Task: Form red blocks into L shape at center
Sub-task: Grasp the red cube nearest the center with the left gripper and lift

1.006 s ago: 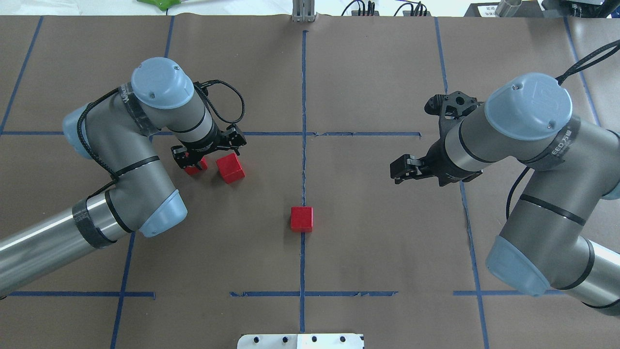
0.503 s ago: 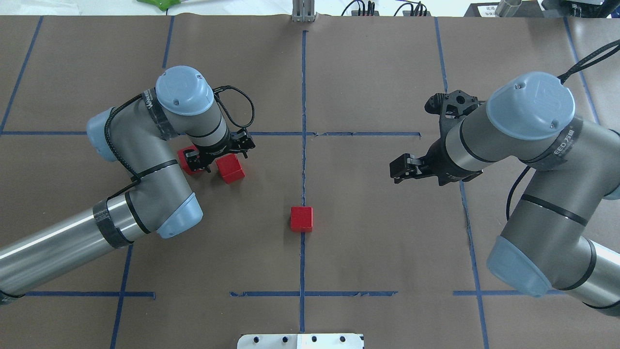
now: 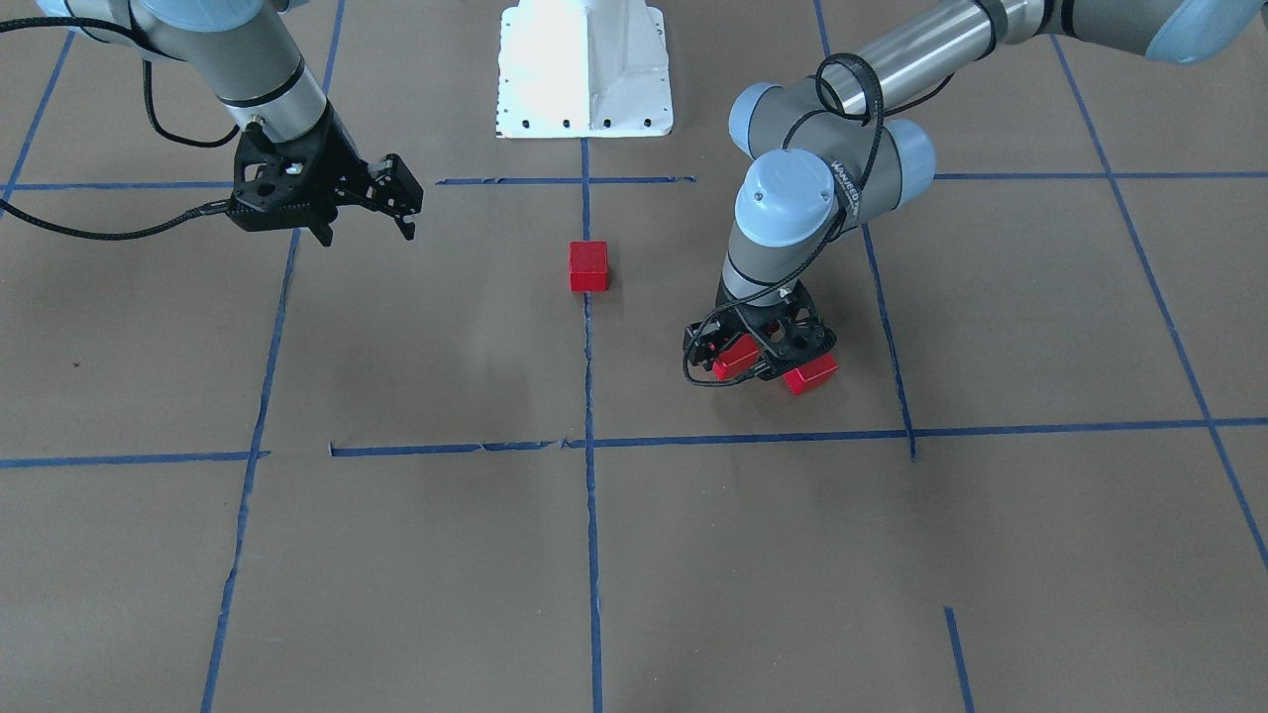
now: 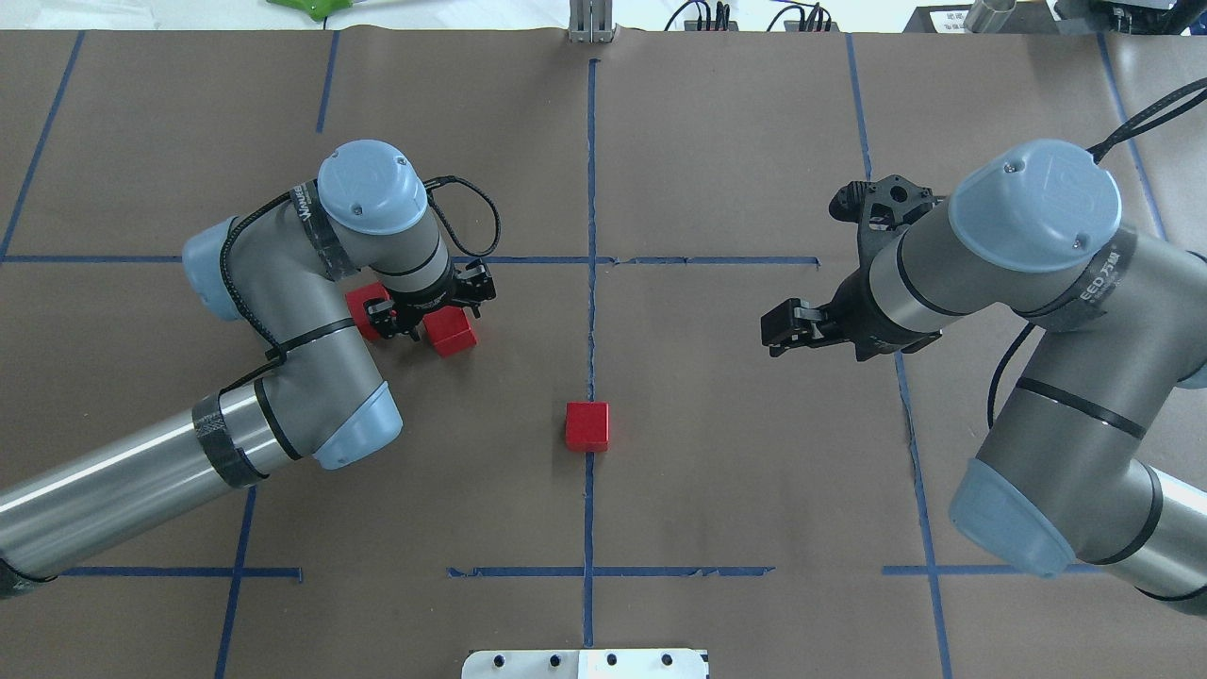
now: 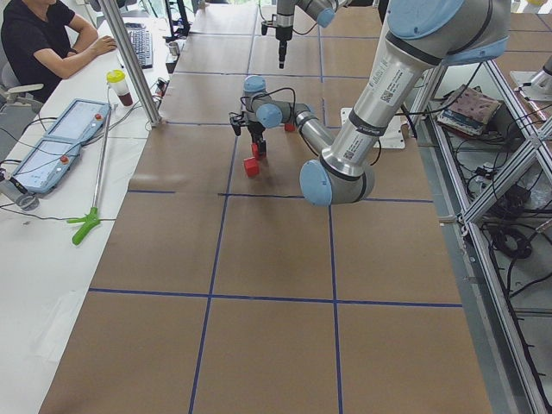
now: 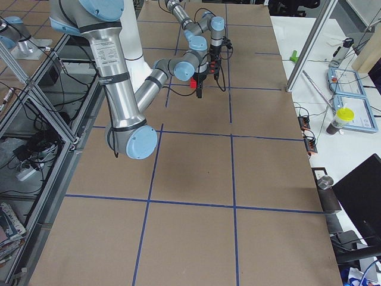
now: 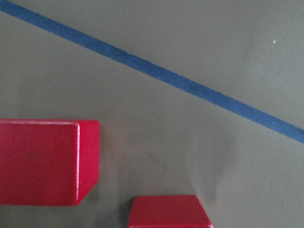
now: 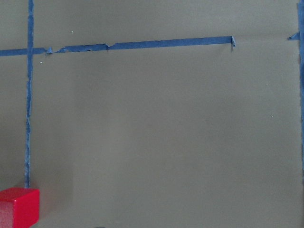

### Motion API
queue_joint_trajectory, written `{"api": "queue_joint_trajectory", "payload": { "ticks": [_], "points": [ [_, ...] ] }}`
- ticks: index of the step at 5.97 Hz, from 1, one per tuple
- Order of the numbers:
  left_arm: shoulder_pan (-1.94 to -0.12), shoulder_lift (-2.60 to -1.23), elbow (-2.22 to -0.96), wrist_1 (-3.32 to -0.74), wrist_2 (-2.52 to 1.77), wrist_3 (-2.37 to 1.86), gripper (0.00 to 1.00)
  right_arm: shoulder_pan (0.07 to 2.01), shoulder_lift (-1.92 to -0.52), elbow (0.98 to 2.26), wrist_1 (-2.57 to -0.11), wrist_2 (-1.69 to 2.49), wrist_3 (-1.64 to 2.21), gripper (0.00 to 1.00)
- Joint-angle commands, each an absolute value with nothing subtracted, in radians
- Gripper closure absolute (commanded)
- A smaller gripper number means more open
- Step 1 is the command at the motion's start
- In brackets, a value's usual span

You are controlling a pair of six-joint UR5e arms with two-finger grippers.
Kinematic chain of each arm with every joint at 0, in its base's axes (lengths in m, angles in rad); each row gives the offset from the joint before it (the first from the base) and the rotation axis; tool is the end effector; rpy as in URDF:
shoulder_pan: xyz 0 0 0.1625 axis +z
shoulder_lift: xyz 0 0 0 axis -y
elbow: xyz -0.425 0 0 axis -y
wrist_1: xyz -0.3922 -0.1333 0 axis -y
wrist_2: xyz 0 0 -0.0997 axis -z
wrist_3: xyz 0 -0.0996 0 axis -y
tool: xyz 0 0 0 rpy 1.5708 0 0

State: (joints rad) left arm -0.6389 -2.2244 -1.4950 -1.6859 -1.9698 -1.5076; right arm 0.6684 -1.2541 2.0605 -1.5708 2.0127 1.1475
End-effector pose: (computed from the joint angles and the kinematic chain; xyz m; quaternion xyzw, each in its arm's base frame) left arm 0.5234 -0.5067 0.2926 -0.0606 0.3766 -0.1972 0.9031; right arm -0.3659 -0.4045 0.2736 0.0265 -0.4318 0.0244 0.9012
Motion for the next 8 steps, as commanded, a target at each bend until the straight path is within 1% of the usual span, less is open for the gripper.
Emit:
{"api": "queue_joint_trajectory", "payload": {
  "ticks": [1,2,4,6,8],
  "points": [
    [-0.640,-2.229,-1.502,-1.686,-1.970,-1.509,1.00,0.667,-1.253,2.056,-1.571,2.011,1.147,0.00],
    [-0.640,-2.279,-1.508,-1.684,-1.954,-1.503,1.00,0.687,-1.243,2.065,-1.571,2.019,1.147,0.00],
    [-0.634,-2.365,-1.497,-1.684,-1.933,-1.351,1.00,0.707,-1.250,2.065,-1.572,2.017,1.146,0.00],
    [-0.540,-2.448,-1.474,-1.596,-1.890,-1.319,1.00,0.703,-1.249,2.056,-1.572,2.014,1.146,0.00],
    [-0.497,-2.532,-1.396,-1.557,-1.841,-1.299,1.00,0.701,-1.247,2.051,-1.572,2.014,1.146,0.00]
  ]
}}
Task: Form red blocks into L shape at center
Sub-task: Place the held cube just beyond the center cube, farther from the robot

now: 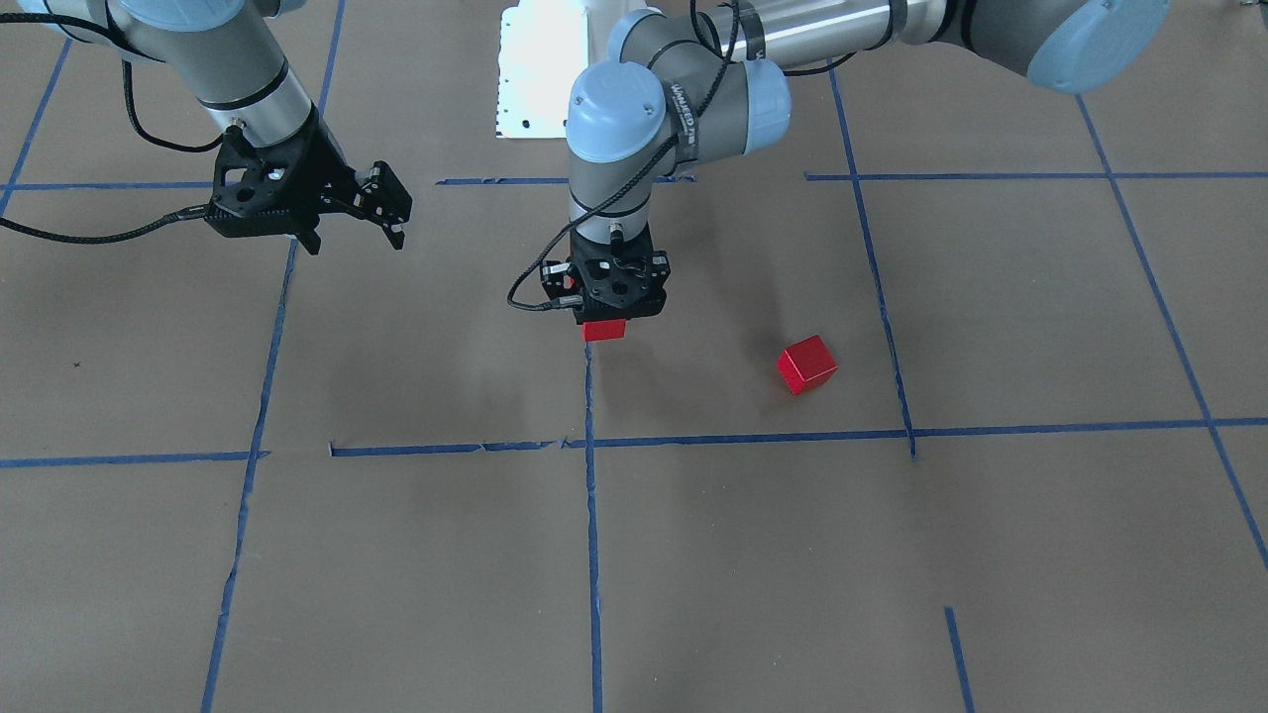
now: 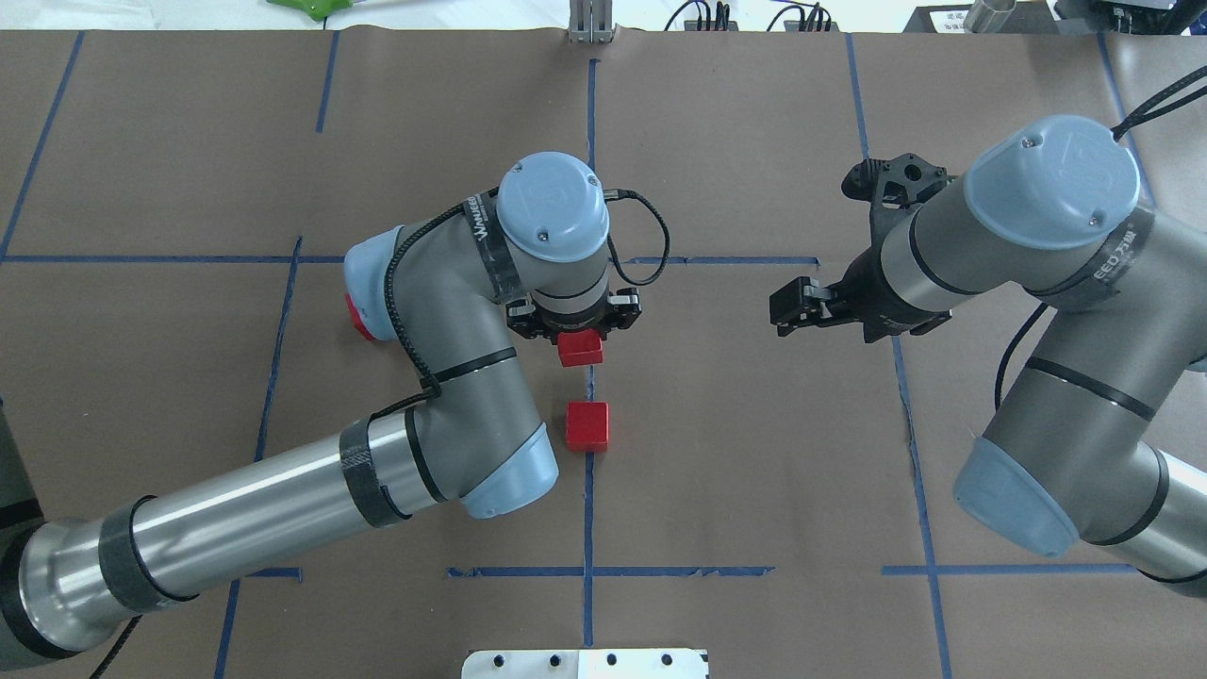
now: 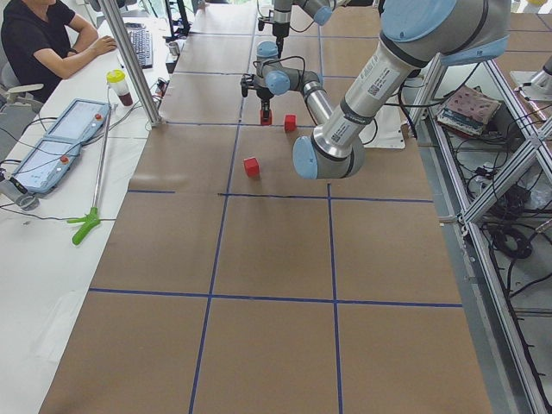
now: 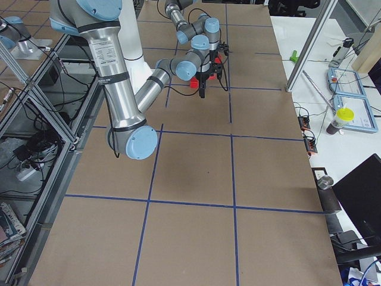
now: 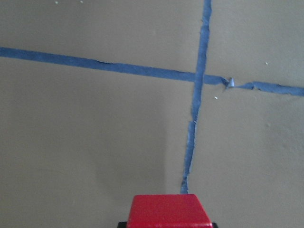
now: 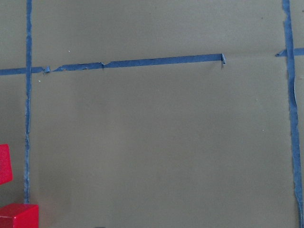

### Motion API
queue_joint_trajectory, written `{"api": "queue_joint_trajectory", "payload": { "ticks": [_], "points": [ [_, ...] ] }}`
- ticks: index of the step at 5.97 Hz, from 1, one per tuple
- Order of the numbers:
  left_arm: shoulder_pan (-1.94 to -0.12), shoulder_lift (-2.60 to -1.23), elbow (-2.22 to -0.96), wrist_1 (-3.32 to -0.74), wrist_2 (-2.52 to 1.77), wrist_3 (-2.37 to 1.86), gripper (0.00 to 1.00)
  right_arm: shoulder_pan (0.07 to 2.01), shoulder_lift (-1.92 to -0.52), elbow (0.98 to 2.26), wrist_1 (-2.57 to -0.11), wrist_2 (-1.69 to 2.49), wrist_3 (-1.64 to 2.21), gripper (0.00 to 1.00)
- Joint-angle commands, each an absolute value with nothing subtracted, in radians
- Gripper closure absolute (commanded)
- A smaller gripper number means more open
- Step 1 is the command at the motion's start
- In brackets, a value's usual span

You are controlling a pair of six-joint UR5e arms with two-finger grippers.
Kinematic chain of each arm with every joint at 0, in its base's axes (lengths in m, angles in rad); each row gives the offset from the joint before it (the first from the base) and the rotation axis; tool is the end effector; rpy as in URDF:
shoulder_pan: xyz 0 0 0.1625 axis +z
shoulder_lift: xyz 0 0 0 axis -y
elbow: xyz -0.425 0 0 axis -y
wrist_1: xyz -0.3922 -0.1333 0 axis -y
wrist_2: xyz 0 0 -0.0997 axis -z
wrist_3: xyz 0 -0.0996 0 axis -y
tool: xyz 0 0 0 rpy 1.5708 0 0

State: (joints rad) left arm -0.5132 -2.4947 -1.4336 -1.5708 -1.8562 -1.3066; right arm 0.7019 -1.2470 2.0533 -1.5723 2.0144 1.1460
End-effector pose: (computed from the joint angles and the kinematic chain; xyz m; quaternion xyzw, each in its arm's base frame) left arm 0.6053 -0.4620 0.1379 0.0222 0.4009 -0.0594 0.9139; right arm -0.3544 -0.4182 0.2729 0.0329 -0.4311 0.0386 0.9009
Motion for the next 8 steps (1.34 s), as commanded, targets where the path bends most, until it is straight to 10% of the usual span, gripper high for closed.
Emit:
{"api": "queue_joint_trajectory", "payload": {
  "ticks": [1,8],
  "points": [
    [-0.495,-2.549,-1.363,-1.557,-1.833,-1.298,1.00,0.704,-1.250,2.055,-1.571,2.017,1.146,0.00],
    [-0.468,-2.507,-1.387,-1.555,-1.822,-1.269,1.00,0.775,-1.355,2.068,-1.572,2.023,1.008,0.00]
  ]
}}
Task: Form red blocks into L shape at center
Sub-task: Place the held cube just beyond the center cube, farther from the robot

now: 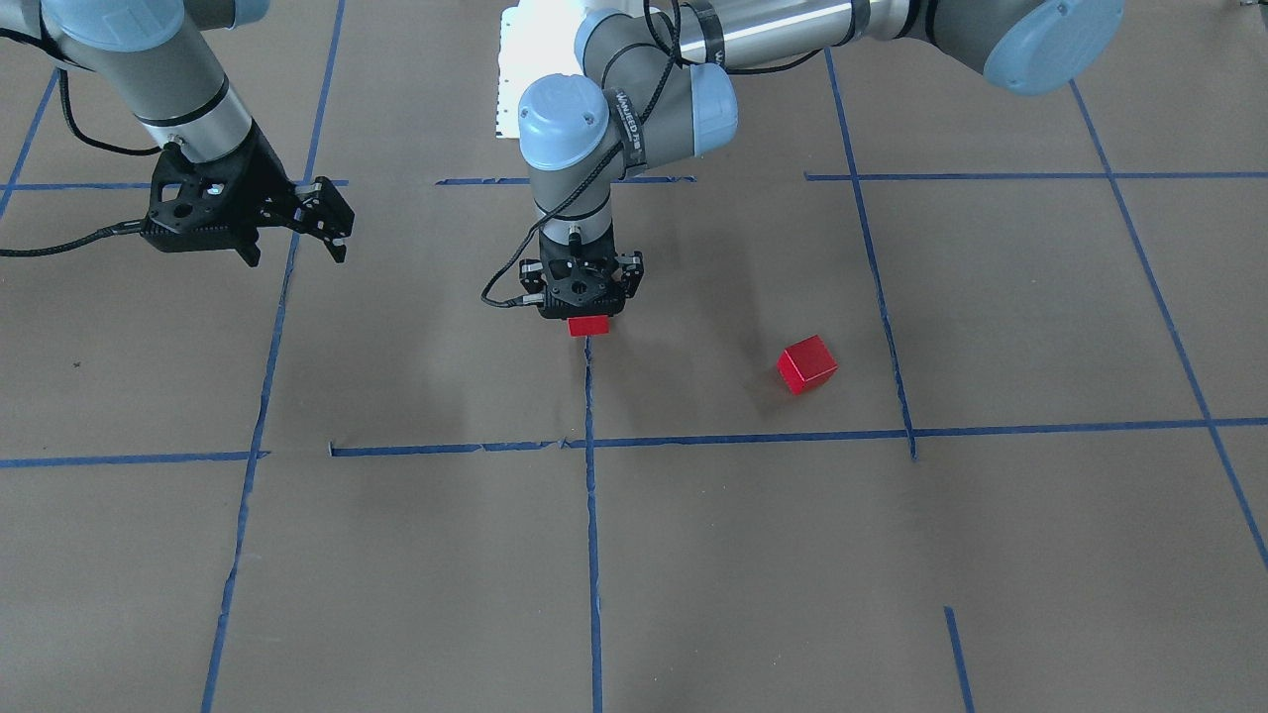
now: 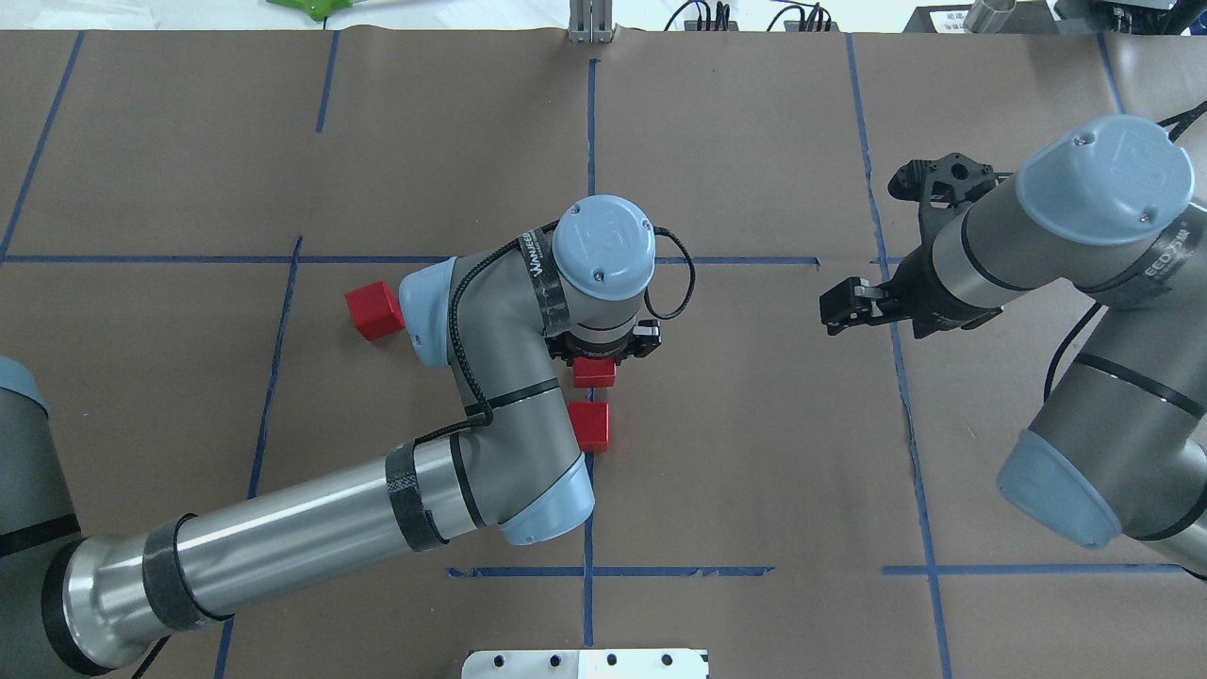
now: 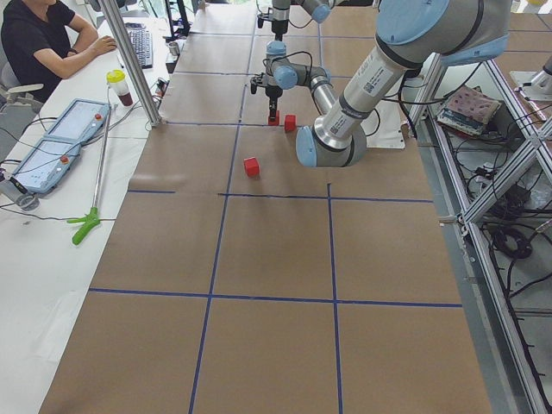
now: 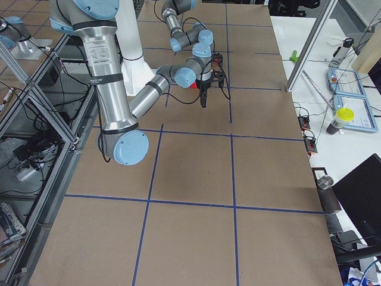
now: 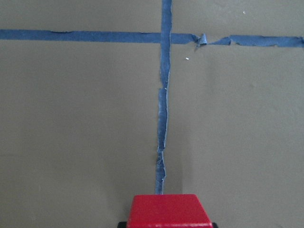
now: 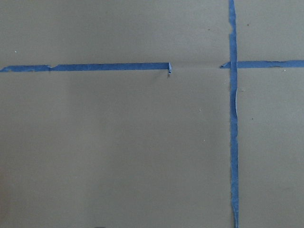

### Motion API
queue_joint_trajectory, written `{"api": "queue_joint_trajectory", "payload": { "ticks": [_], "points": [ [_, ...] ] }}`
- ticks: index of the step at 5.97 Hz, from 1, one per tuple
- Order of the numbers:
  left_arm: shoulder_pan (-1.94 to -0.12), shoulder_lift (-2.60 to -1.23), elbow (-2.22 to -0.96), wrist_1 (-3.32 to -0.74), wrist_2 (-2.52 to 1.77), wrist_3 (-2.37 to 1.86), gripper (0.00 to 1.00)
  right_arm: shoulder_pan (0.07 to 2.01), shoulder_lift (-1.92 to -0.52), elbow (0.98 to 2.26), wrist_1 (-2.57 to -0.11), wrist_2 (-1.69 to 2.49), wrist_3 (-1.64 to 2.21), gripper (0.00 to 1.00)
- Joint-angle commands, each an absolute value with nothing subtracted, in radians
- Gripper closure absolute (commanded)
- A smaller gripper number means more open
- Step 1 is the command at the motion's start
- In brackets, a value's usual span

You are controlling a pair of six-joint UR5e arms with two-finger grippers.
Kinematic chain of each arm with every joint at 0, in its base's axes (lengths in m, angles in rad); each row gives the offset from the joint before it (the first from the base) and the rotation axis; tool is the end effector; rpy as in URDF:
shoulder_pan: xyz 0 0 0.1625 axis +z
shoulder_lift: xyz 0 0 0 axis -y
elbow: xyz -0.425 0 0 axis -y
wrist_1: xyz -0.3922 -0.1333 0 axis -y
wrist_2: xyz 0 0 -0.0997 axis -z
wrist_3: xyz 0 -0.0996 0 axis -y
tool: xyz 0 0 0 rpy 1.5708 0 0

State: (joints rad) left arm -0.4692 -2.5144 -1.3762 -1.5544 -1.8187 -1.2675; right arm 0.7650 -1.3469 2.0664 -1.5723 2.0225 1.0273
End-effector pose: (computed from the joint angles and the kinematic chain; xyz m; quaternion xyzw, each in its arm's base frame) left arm 0.6376 -0.4453 0.1500 0.0270 0.3727 -0.0326 0.9270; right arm -0.3154 -0.4273 0.3203 0.0420 -0.3993 0.0227 0.9156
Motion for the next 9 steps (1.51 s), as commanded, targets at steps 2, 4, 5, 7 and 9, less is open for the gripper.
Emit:
{"api": "queue_joint_trajectory", "payload": {
  "ticks": [2,4,5,7,9],
  "points": [
    [-0.450,-2.510,-1.388,-1.555,-1.821,-1.278,1.00,0.775,-1.353,2.071,-1.572,2.023,1.009,0.00],
    [-0.440,-2.507,-1.390,-1.555,-1.821,-1.278,1.00,0.775,-1.351,2.071,-1.572,2.025,1.008,0.00],
    [-0.439,-2.507,-1.390,-1.555,-1.819,-1.278,1.00,0.775,-1.351,2.071,-1.572,2.025,1.009,0.00],
    [-0.439,-2.502,-1.391,-1.555,-1.819,-1.276,0.95,0.773,-1.348,2.071,-1.572,2.025,1.009,0.00],
    [-0.439,-2.499,-1.397,-1.555,-1.821,-1.276,0.95,0.772,-1.347,2.071,-1.572,2.025,1.009,0.00]
  ]
}}
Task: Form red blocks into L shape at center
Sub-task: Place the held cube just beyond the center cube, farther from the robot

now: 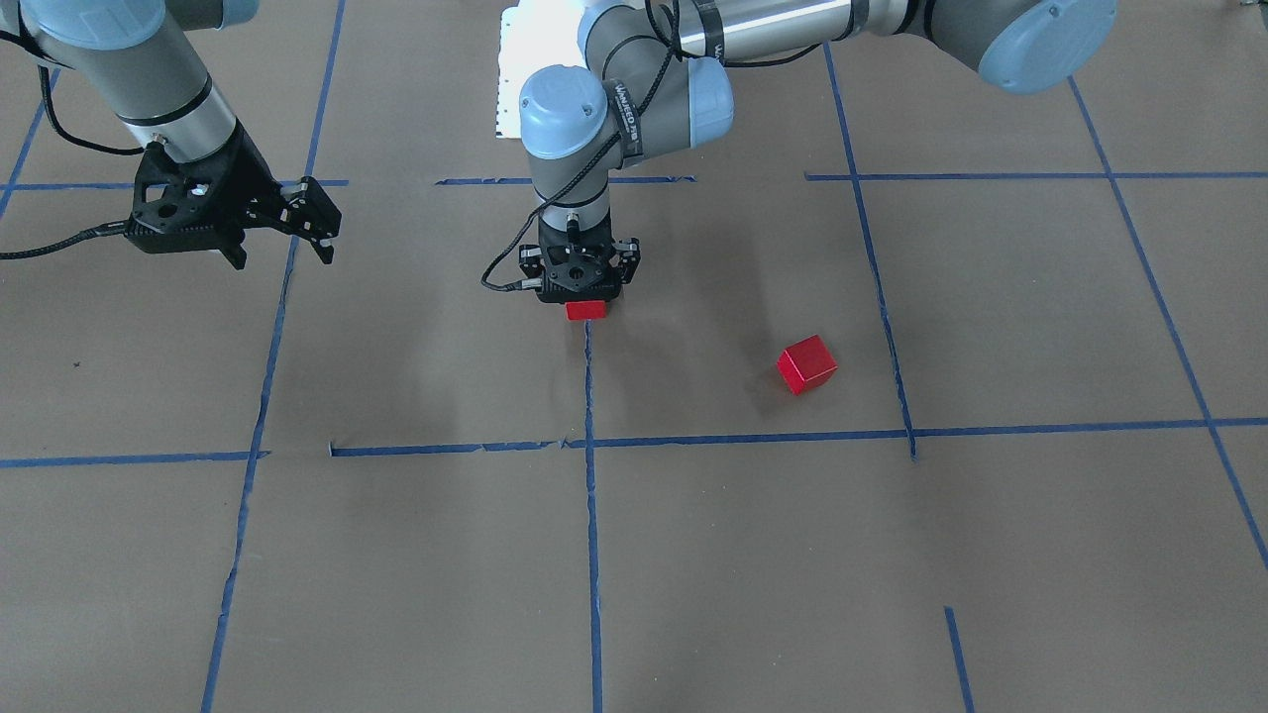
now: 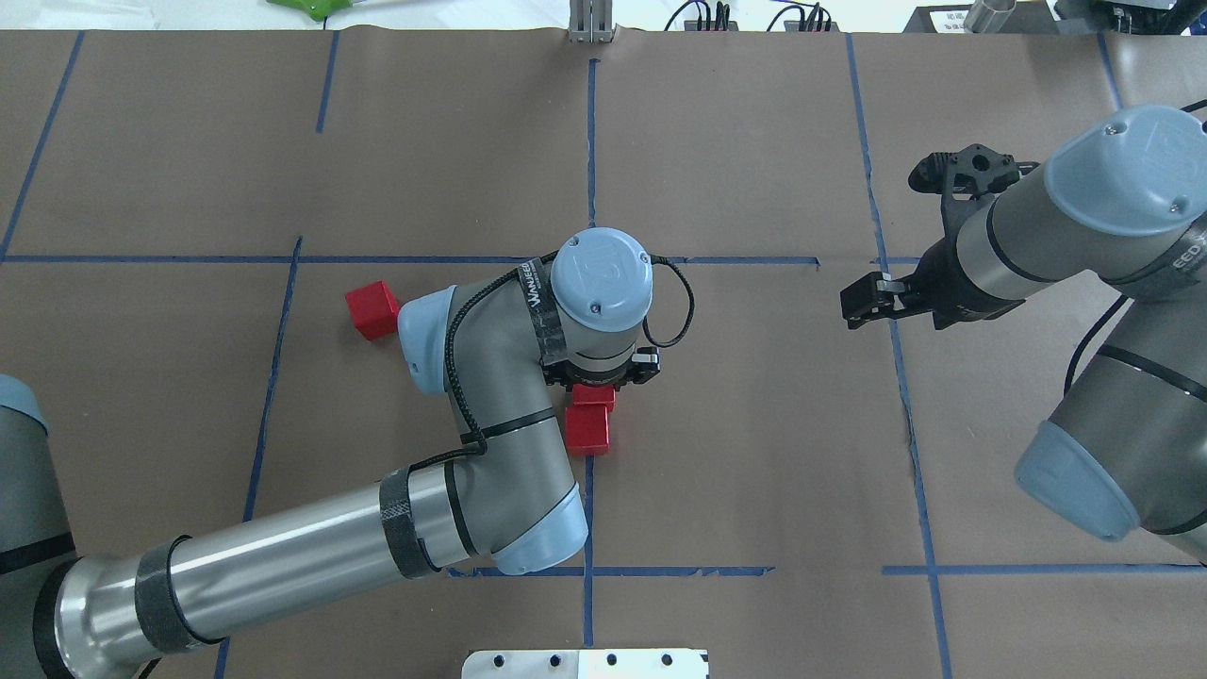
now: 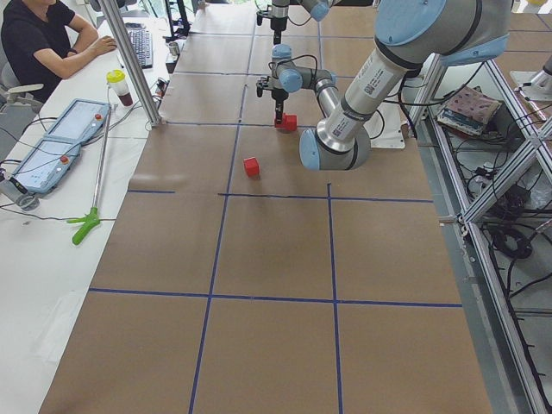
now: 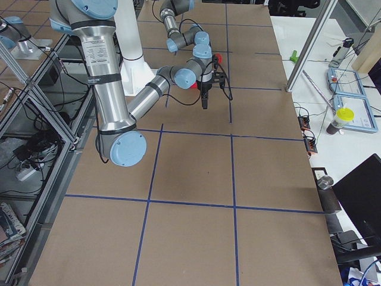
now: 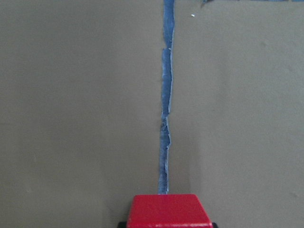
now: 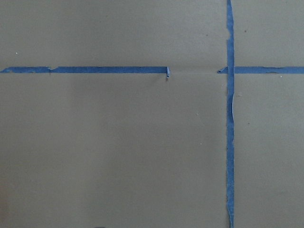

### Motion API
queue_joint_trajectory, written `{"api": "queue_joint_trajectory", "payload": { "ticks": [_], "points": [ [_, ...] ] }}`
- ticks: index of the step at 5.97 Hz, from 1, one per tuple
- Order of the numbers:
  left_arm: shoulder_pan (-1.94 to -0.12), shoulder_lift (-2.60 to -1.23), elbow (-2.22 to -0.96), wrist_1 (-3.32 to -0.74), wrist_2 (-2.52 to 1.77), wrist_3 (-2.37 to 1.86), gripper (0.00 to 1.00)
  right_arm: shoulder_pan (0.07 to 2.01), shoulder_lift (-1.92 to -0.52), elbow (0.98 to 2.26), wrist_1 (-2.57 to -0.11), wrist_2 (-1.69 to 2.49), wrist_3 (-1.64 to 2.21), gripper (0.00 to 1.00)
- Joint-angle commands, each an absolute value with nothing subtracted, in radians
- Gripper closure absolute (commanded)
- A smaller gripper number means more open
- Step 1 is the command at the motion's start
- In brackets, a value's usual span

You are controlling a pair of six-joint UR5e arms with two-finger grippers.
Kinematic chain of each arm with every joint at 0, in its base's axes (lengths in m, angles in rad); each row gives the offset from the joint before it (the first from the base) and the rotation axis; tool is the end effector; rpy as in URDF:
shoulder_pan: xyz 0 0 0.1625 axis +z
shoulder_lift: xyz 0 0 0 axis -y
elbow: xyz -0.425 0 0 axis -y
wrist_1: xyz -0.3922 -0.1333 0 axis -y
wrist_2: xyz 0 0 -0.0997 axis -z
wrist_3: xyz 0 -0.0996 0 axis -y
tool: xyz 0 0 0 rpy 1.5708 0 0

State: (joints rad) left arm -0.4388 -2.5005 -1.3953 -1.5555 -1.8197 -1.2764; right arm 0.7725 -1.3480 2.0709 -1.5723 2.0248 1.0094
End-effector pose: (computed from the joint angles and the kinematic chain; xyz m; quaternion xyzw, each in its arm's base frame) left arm 0.6465 -0.4235 0.1523 0.0204 0.3760 -0.0220 0.9261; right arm -0.3113 -0.4285 0.3189 0.0473 -0.4004 0.0171 0.9149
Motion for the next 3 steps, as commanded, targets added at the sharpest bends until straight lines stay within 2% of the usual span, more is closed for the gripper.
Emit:
{"api": "queue_joint_trajectory", "payload": {
  "ticks": [1,3],
  "points": [
    [-0.439,-2.487,-1.408,-1.555,-1.821,-1.276,0.95,0.770,-1.345,2.071,-1.572,2.025,1.011,0.00],
    [-0.439,-2.464,-1.428,-1.560,-1.822,-1.275,0.95,0.770,-1.345,2.071,-1.572,2.025,1.011,0.00]
  ]
}}
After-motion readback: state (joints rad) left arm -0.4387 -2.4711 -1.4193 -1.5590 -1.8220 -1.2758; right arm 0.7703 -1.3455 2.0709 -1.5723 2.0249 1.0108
